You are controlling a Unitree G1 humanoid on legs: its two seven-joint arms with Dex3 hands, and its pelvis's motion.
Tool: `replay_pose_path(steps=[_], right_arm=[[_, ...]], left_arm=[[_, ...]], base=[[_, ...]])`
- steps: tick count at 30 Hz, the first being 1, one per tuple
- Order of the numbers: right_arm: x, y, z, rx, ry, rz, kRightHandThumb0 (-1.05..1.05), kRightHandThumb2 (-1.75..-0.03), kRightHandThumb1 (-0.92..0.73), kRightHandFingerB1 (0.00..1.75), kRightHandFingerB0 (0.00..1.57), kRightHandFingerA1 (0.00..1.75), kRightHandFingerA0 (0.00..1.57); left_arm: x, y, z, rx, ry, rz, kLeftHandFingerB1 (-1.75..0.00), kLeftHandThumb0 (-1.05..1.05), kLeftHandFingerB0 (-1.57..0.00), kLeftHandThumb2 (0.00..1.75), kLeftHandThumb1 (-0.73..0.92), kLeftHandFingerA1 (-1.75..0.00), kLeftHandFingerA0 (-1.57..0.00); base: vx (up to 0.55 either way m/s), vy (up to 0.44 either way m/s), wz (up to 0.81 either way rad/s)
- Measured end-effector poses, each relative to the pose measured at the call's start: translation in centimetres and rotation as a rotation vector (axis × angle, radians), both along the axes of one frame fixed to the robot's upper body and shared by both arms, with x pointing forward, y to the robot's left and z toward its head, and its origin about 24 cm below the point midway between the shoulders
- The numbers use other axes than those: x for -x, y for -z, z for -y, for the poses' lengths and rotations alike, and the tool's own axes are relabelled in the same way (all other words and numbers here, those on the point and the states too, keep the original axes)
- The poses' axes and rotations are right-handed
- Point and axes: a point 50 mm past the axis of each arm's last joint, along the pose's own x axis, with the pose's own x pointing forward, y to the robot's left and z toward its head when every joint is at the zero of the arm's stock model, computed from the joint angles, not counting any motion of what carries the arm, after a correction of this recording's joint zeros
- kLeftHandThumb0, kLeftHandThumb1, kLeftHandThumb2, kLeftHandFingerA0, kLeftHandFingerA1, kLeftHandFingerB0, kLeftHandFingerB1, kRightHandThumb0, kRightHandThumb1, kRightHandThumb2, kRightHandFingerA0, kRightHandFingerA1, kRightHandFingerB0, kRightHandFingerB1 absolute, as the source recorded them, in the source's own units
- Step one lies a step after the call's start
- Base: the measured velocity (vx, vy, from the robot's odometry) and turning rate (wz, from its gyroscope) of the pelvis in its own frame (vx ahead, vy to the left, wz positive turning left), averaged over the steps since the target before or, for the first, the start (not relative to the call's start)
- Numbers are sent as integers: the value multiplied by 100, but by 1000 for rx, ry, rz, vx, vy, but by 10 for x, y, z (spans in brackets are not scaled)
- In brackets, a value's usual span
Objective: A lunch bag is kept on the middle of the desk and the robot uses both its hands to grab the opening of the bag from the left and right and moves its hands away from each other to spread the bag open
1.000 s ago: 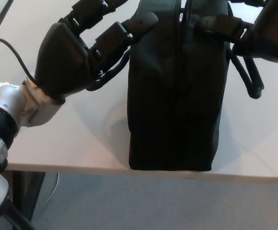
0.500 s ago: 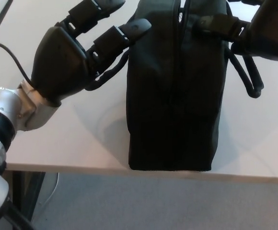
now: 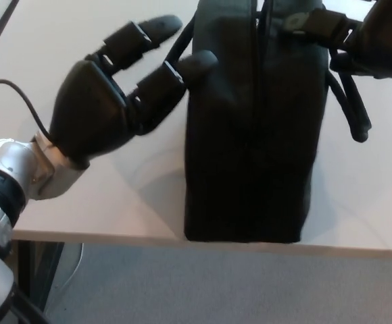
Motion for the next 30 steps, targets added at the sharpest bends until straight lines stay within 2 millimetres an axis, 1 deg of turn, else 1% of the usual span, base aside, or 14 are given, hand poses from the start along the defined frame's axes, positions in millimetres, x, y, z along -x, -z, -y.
replay_pose_path(steps=[4, 5, 7, 10, 11, 15, 20, 21, 23, 24, 26, 27, 29, 30], right_arm=[[0, 0, -3, -20, -10, -5, -32, -54, -46, 35, 46, 37, 52], [0, 0, -3, -23, -12, -6, -32, -55, -46, 35, 46, 37, 52], [0, 0, -5, -27, -17, -8, -30, -54, -45, 36, 47, 38, 53], [-1, 0, -6, -32, -21, -11, -40, -64, -40, 42, 43, 44, 48], [-1, 0, -6, -32, -22, -10, -41, -65, -40, 42, 43, 44, 49], [-1, 0, -8, -35, -27, -10, -41, -66, -42, 42, 42, 44, 48], [-2, 1, -12, -39, -35, -12, -42, -66, -43, 42, 40, 44, 46], [-2, 1, -12, -39, -36, -13, -42, -67, -43, 42, 40, 44, 46], [-2, 2, -13, -40, -38, -13, -43, -67, -43, 42, 40, 44, 46], [-2, 2, -13, -40, -39, -14, -41, -67, -43, 42, 40, 44, 46], [-2, 2, -13, -40, -39, -14, -43, -67, -43, 42, 39, 44, 45], [-2, 2, -14, -39, -39, -15, -43, -67, -42, 42, 39, 44, 45], [-2, 2, -14, -38, -38, -16, -43, -67, -42, 42, 38, 44, 45], [-2, 2, -14, -37, -38, -17, -43, -67, -42, 42, 40, 44, 45]], left_arm=[[3, 3, 4, -29, 39, 10, -34, -2, -32, 54, 48, -35, -48], [3, 3, 4, -35, 45, 13, -51, -1, -18, 82, 31, -57, -34], [4, 4, 6, -50, 57, 19, -50, 0, -16, 84, 33, -57, -33], [5, 5, 9, -63, 74, 28, -50, -3, -15, 83, 33, -57, -32], [5, 5, 10, -65, 78, 30, -33, -8, -31, 54, 49, -34, -42], [5, 3, 15, -82, 100, 49, -51, -9, -17, 82, 31, -59, -36], [4, 2, 20, -99, 118, 65, -50, -7, -15, 82, 31, -58, -35], [4, 2, 21, -102, 120, 68, -34, -11, -29, 53, 44, -36, -45], [4, 2, 22, -106, 122, 72, -34, -11, -27, 54, 46, -35, -43], [4, 2, 22, -108, 121, 75, -50, -9, -14, 82, 31, -54, -25], [4, 2, 23, -116, 124, 79, -34, -11, -27, 54, 48, -34, -39], [4, 1, 23, -121, 126, 81, -50, -9, -15, 82, 32, -53, -24], [4, 1, 23, -127, 129, 84, -50, -10, -16, 82, 32, -53, -24], [4, 0, 24, -128, 131, 86, -33, -16, -26, 55, 49, -32, -32]], base=[[0, 0, 0], [0, 0, 0], [0, 0, 0], [0, 0, 0], [0, 0, 0], [0, 0, 0], [0, 0, 0], [0, 0, 0], [0, 0, 0], [0, 0, 0], [0, 0, 0], [0, 0, 0], [0, 0, 0], [0, 0, 0]])
